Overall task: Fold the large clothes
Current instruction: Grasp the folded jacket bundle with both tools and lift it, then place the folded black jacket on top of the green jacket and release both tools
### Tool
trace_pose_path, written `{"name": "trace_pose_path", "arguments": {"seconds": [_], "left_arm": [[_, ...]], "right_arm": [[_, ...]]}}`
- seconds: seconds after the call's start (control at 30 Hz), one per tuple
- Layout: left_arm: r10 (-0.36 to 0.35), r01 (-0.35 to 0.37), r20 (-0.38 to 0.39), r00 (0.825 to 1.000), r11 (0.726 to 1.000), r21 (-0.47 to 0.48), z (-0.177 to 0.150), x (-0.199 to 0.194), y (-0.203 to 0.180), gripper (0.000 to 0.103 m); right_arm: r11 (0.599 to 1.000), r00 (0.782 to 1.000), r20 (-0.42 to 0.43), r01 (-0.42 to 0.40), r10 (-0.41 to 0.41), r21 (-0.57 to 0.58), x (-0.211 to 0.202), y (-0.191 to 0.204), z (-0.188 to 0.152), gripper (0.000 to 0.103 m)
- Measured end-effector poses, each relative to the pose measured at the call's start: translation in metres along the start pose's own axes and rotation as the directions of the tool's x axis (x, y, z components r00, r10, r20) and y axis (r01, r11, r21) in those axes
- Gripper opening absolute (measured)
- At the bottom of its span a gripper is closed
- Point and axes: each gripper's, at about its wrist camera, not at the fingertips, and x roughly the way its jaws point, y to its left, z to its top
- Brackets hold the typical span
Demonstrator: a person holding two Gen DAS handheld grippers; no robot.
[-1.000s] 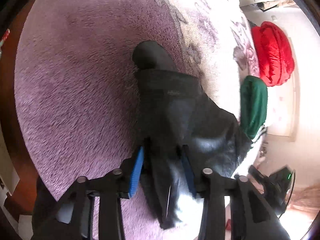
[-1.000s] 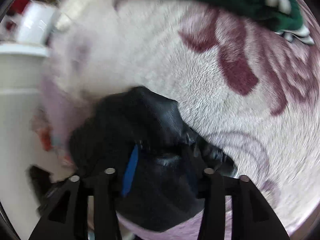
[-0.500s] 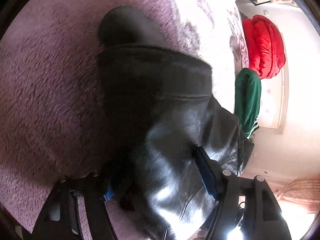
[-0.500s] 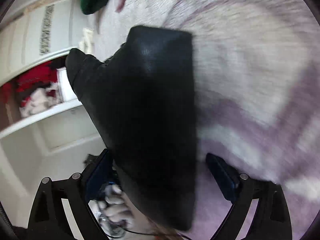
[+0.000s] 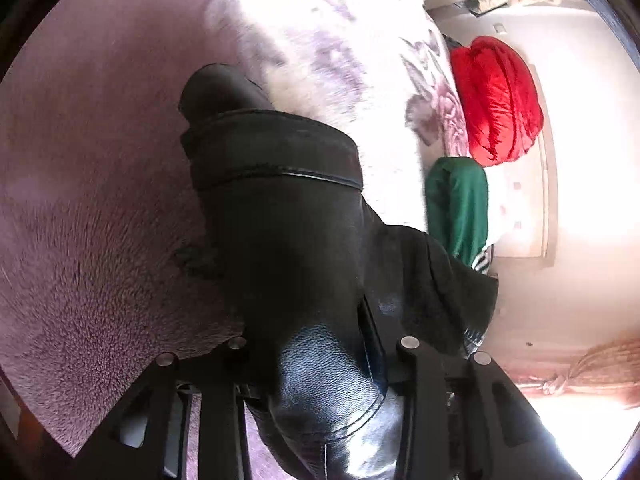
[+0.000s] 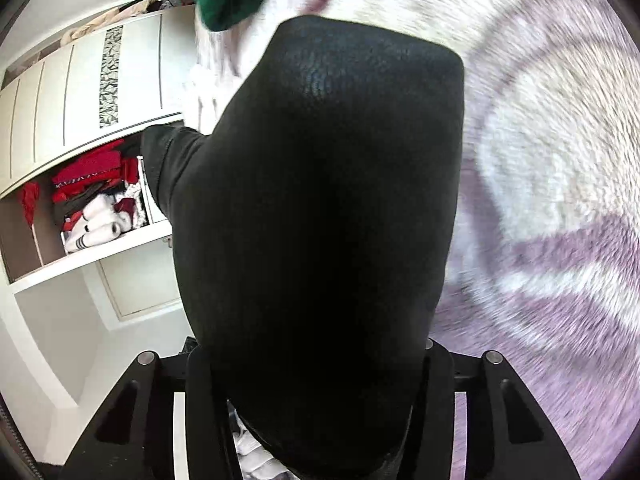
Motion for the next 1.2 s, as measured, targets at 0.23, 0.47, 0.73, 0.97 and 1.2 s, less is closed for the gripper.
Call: {"name": "trace_pose_path", "arguments": {"seconds": [0.23, 0.47, 0.73, 0.97, 1.2], "left_arm": [[-0.045, 0.046, -0.01, 0.999, 0.994, 0.099, 0.043, -0.005, -0.095, 0.032], [-0.138, 0.129, 0.033, 0.99, 0.972, 0.198, 0.089, 0.036, -0.238, 0.032], [-0.212, 0.191, 0.073, 0.974, 0.955, 0.226, 0.118, 0.173, -0.336, 0.032], [-0.168, 0.159, 0.019, 0.986, 0.96, 0.229, 0.144, 0.303, -0.331, 0.032], [-0.09, 0.121, -0.134, 0.987, 0.961, 0.25, 0.162, 0.33, -0.319, 0.047]], "right_arm": [[0.997, 0.998, 0.038, -0.042, 0.045, -0.07, -0.063, 0.082, 0.015, 0.049], [0.982, 0.987, 0.103, -0.109, 0.125, -0.155, -0.126, 0.171, 0.098, 0.049], [0.967, 0.99, 0.103, -0.072, 0.1, -0.243, -0.196, 0.212, 0.279, 0.049], [0.969, 1.0, -0.027, -0.009, 0.002, -0.248, -0.181, 0.178, 0.457, 0.049], [0.978, 0.994, -0.076, 0.065, -0.081, -0.2, -0.171, 0.148, 0.498, 0.064]]}}
